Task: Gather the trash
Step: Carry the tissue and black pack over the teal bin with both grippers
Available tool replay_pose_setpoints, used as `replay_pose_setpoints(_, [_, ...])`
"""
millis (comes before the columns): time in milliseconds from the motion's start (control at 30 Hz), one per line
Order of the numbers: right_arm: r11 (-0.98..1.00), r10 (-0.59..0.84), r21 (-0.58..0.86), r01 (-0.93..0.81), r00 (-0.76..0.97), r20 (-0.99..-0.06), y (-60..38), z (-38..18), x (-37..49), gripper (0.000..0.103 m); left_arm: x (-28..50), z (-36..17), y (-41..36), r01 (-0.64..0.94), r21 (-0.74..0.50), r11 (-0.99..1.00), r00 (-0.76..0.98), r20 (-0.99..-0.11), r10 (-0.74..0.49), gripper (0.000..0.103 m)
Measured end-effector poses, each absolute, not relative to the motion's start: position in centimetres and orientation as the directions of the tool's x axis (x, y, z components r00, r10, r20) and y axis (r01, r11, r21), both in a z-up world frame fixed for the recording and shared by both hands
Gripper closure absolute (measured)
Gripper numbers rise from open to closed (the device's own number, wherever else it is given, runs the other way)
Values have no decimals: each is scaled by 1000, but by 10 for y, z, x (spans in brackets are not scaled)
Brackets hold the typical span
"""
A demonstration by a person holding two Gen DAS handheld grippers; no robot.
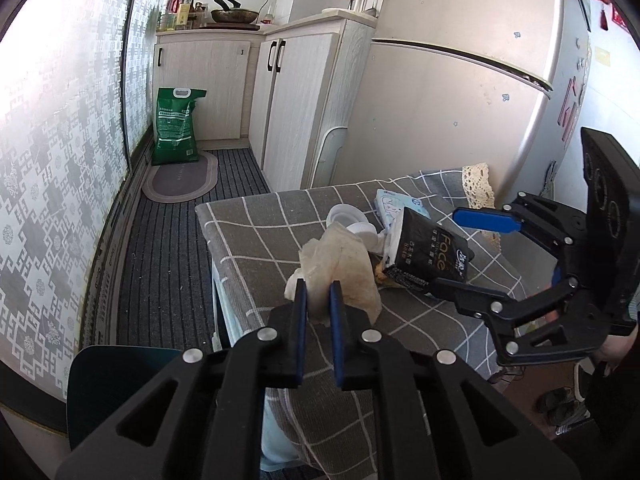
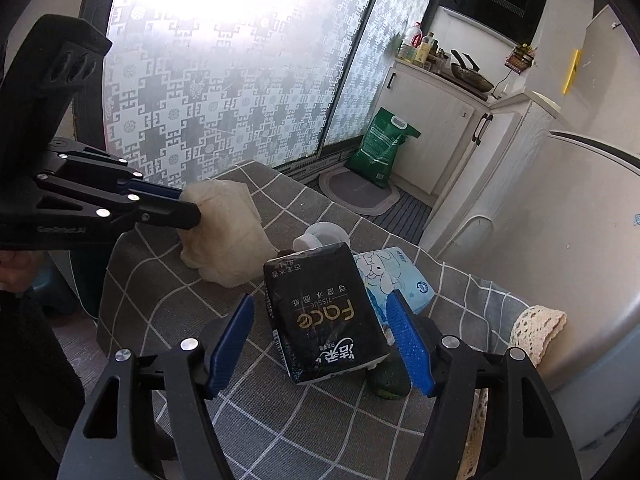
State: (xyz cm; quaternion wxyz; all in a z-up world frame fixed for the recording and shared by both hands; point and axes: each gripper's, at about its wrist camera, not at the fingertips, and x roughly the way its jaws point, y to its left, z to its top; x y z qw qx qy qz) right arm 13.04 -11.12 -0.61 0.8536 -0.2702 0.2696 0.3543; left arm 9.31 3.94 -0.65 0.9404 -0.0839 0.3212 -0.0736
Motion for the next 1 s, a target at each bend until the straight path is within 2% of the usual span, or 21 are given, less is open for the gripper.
replay_pose_setpoints(433, [594, 383, -318, -739, 607, -696, -94, -28, 150, 34, 61, -4, 68, 97, -255, 962, 806, -546, -226, 91])
replay_pose_setpoints(567, [603, 377, -304, -738, 599, -706, -90, -29, 153, 49, 53, 1, 81, 85, -261, 962, 819, -531, -216, 91])
replay_pose_setpoints(1000, [639, 407, -297, -710, 639, -653, -69, 13, 136, 53, 24, 6, 116, 7, -238, 971, 853, -505, -130, 91])
